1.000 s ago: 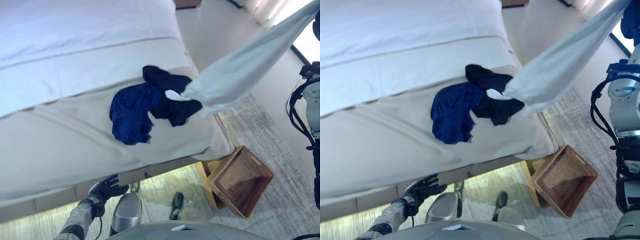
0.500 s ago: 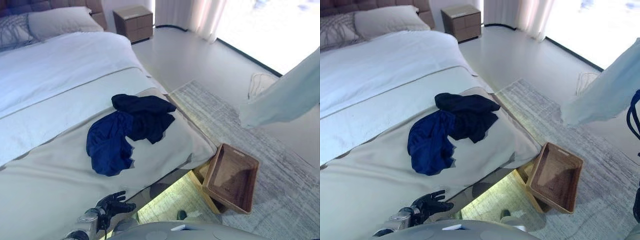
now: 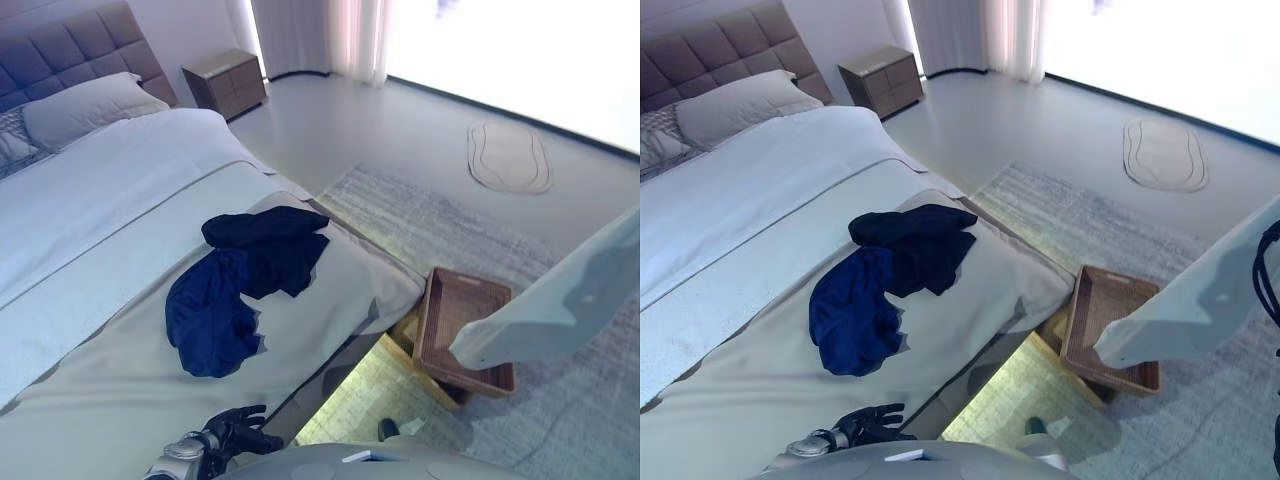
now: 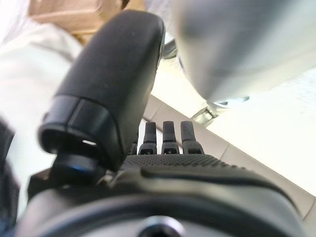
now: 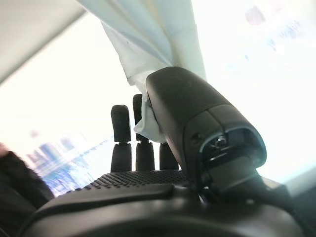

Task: Pick up the clothes from the bed and place them into the basket

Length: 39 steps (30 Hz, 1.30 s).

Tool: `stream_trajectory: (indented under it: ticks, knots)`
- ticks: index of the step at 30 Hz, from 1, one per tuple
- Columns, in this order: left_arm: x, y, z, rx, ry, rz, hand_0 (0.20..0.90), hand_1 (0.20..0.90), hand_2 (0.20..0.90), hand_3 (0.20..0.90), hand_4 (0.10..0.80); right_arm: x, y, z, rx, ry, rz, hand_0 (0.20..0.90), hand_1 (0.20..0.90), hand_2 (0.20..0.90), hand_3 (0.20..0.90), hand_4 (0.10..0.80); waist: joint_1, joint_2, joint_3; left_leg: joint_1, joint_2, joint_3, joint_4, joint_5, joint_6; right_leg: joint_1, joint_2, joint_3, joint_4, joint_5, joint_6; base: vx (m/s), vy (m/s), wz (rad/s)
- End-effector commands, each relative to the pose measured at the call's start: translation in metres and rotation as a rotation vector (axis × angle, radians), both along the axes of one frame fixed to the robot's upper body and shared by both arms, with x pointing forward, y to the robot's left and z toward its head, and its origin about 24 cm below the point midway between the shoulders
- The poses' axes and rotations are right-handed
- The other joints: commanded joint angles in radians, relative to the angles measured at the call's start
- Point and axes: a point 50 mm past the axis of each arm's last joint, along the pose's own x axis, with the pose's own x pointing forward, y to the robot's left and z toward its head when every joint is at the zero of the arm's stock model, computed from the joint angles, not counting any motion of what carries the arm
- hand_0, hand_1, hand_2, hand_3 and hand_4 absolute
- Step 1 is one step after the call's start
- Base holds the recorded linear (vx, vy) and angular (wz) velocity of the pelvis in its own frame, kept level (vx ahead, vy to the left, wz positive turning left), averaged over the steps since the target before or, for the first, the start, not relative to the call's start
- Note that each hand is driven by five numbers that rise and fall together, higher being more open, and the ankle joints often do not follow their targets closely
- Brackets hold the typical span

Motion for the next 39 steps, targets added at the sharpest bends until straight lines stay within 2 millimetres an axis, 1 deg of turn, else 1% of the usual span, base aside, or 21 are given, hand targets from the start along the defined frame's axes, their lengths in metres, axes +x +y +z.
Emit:
stream_trajectory:
  ticks: [1, 4, 5, 7, 11, 14, 17, 21, 23, 24, 25, 27, 29, 32, 34, 37, 39]
  knots:
    - [0.056, -0.002, 0.025, -0.029, -0.209, 0.002, 0.9, 0.9, 0.9, 0.9, 0.8, 0.011, 0.02, 0.083, -0.148, -0.279, 0.042, 0.3, 0.3, 0.3, 0.2, 0.1, 0.03, -0.013, 0.124, -0.013, -0.031, -0.11, 0.068, -0.132, 0.003, -0.061, 0.041, -0.1, 0.116, -0.1, -0.063, -0.224, -0.019, -0.19]
    - [0.068, -0.011, 0.032, -0.059, -0.262, -0.006, 0.9, 0.9, 0.9, 0.9, 0.8, 0.015, 0.02, 0.085, -0.129, -0.269, 0.035, 0.3, 0.3, 0.3, 0.2, 0.1, 0.019, 0.024, 0.173, -0.055, -0.031, -0.113, 0.078, -0.119, -0.002, -0.117, 0.037, -0.093, 0.151, -0.107, -0.071, -0.163, 0.0, -0.11]
    - [0.075, -0.016, 0.036, -0.077, -0.299, 0.001, 0.9, 0.9, 0.9, 0.9, 0.8, 0.018, 0.022, 0.086, -0.137, -0.27, 0.033, 0.3, 0.3, 0.3, 0.2, 0.1, 0.011, 0.043, 0.204, -0.08, -0.031, -0.11, 0.087, -0.115, -0.004, -0.149, 0.032, -0.088, 0.17, -0.111, -0.075, -0.149, 0.016, -0.21]
    - [0.08, -0.02, 0.039, -0.093, -0.323, 0.001, 0.9, 0.9, 0.9, 0.9, 0.8, 0.021, 0.021, 0.085, -0.13, -0.245, 0.018, 0.3, 0.3, 0.3, 0.2, 0.1, 0.003, 0.061, 0.229, -0.098, -0.031, -0.107, 0.093, -0.112, -0.006, -0.173, 0.031, -0.084, 0.189, -0.12, -0.079, -0.098, 0.005, -0.28]
    - [0.093, -0.026, 0.05, -0.133, -0.389, -0.008, 0.9, 0.9, 0.9, 0.9, 0.8, 0.025, 0.017, 0.089, -0.099, -0.268, -0.004, 0.3, 0.3, 0.3, 0.2, 0.1, -0.004, 0.1, 0.284, -0.153, -0.03, -0.1, 0.121, -0.107, -0.012, -0.244, 0.022, -0.078, 0.233, -0.128, -0.088, -0.066, -0.008, -0.28]
    - [0.098, -0.027, 0.055, -0.152, -0.416, -0.009, 0.9, 0.9, 0.9, 0.9, 0.8, 0.027, 0.018, 0.096, -0.09, -0.31, -0.01, 0.3, 0.3, 0.3, 0.2, 0.1, -0.007, 0.117, 0.31, -0.183, -0.032, -0.099, 0.134, -0.104, -0.014, -0.285, 0.018, -0.075, 0.262, -0.136, -0.093, -0.041, -0.001, -0.18]
    - [0.102, -0.027, 0.059, -0.166, -0.436, -0.017, 0.9, 0.9, 0.9, 0.9, 0.8, 0.027, 0.019, 0.101, -0.088, -0.35, -0.024, 0.3, 0.3, 0.3, 0.2, 0.1, -0.006, 0.127, 0.327, -0.213, -0.035, -0.1, 0.153, -0.103, -0.015, -0.321, 0.015, -0.079, 0.296, -0.146, -0.097, -0.04, -0.013, -0.24]
    - [0.103, -0.03, 0.061, -0.185, -0.445, -0.027, 0.9, 0.9, 0.9, 0.9, 0.8, 0.024, 0.017, 0.101, -0.09, -0.37, -0.044, 0.3, 0.3, 0.3, 0.2, 0.1, -0.008, 0.134, 0.337, -0.229, -0.038, -0.102, 0.168, -0.102, -0.017, -0.337, 0.011, -0.085, 0.318, -0.154, -0.102, -0.012, 0.004, -0.14]
    - [0.102, -0.031, 0.061, -0.19, -0.442, -0.026, 0.9, 0.9, 0.9, 0.9, 0.8, 0.022, 0.015, 0.098, -0.07, -0.363, -0.052, 0.3, 0.3, 0.3, 0.2, 0.1, -0.011, 0.134, 0.339, -0.226, -0.04, -0.1, 0.172, -0.104, -0.018, -0.337, 0.01, -0.088, 0.32, -0.156, -0.103, 0.013, 0.02, 0.05]
    - [0.102, -0.031, 0.061, -0.191, -0.441, -0.026, 0.9, 0.9, 0.9, 0.9, 0.8, 0.022, 0.014, 0.096, -0.063, -0.355, -0.051, 0.331, 0.331, 0.331, 0.236, 0.136, -0.011, 0.134, 0.339, -0.226, -0.039, -0.1, 0.172, -0.104, -0.019, -0.336, 0.009, -0.09, 0.319, -0.155, -0.103, 0.009, 0.021, 0.05]
    - [0.102, -0.03, 0.061, -0.191, -0.438, -0.028, 0.9, 0.9, 0.9, 0.9, 0.8, 0.024, 0.014, 0.094, -0.049, -0.338, -0.035, 0.9, 0.9, 0.9, 0.9, 0.8, -0.01, 0.133, 0.34, -0.224, -0.039, -0.098, 0.172, -0.103, -0.02, -0.334, 0.007, -0.093, 0.317, -0.154, -0.102, 0.006, 0.021, 0.06]
    - [0.102, -0.03, 0.06, -0.19, -0.435, -0.027, 0.9, 0.9, 0.9, 0.9, 0.8, 0.026, 0.015, 0.09, -0.029, -0.315, -0.001, 0.9, 0.9, 0.9, 0.9, 0.8, -0.009, 0.131, 0.34, -0.222, -0.038, -0.097, 0.171, -0.103, -0.021, -0.331, 0.005, -0.095, 0.315, -0.154, -0.102, 0.011, 0.016, 0.05]
    - [0.101, -0.027, 0.059, -0.185, -0.424, -0.027, 0.9, 0.9, 0.9, 0.9, 0.8, 0.037, 0.025, 0.087, -0.012, -0.262, 0.133, 0.9, 0.9, 0.9, 0.9, 0.8, -0.006, 0.124, 0.336, -0.215, -0.037, -0.094, 0.169, -0.104, -0.021, -0.324, 0.006, -0.097, 0.309, -0.151, -0.103, 0.009, 0.009, 0.02]
    - [0.096, -0.023, 0.056, -0.178, -0.414, -0.025, 0.9, 0.9, 0.9, 0.9, 0.8, 0.045, 0.044, 0.095, -0.066, -0.332, 0.27, 0.9, 0.9, 0.9, 0.9, 0.8, -0.002, 0.111, 0.332, -0.205, -0.034, -0.09, 0.167, -0.108, -0.019, -0.314, 0.008, -0.099, 0.298, -0.146, -0.102, 0.0, 0.0, 0.0]
    - [0.094, -0.023, 0.054, -0.173, -0.406, -0.02, 0.9, 0.9, 0.9, 0.9, 0.8, 0.045, 0.051, 0.096, -0.107, -0.366, 0.317, 0.9, 0.9, 0.9, 0.9, 0.8, -0.002, 0.105, 0.328, -0.197, -0.033, -0.088, 0.161, -0.109, -0.019, -0.308, 0.01, -0.1, 0.289, -0.14, -0.098, 0.014, 0.021, 0.0]
    - [0.092, -0.021, 0.051, -0.164, -0.392, -0.002, 0.9, 0.9, 0.9, 0.9, 0.8, 0.045, 0.071, 0.105, -0.214, -0.422, 0.389, 0.9, 0.9, 0.9, 0.9, 0.8, 0.002, 0.087, 0.318, -0.181, -0.033, -0.082, 0.145, -0.11, -0.019, -0.288, 0.012, -0.104, 0.261, -0.128, -0.09, 0.026, 0.054, 0.02]
    - [0.091, -0.019, 0.051, -0.161, -0.388, 0.004, 0.9, 0.9, 0.9, 0.9, 0.8, 0.045, 0.076, 0.107, -0.241, -0.434, 0.402, 0.9, 0.9, 0.9, 0.9, 0.8, 0.005, 0.079, 0.314, -0.178, -0.033, -0.081, 0.143, -0.111, -0.018, -0.283, 0.012, -0.106, 0.256, -0.125, -0.087, 0.013, 0.023, 0.06]
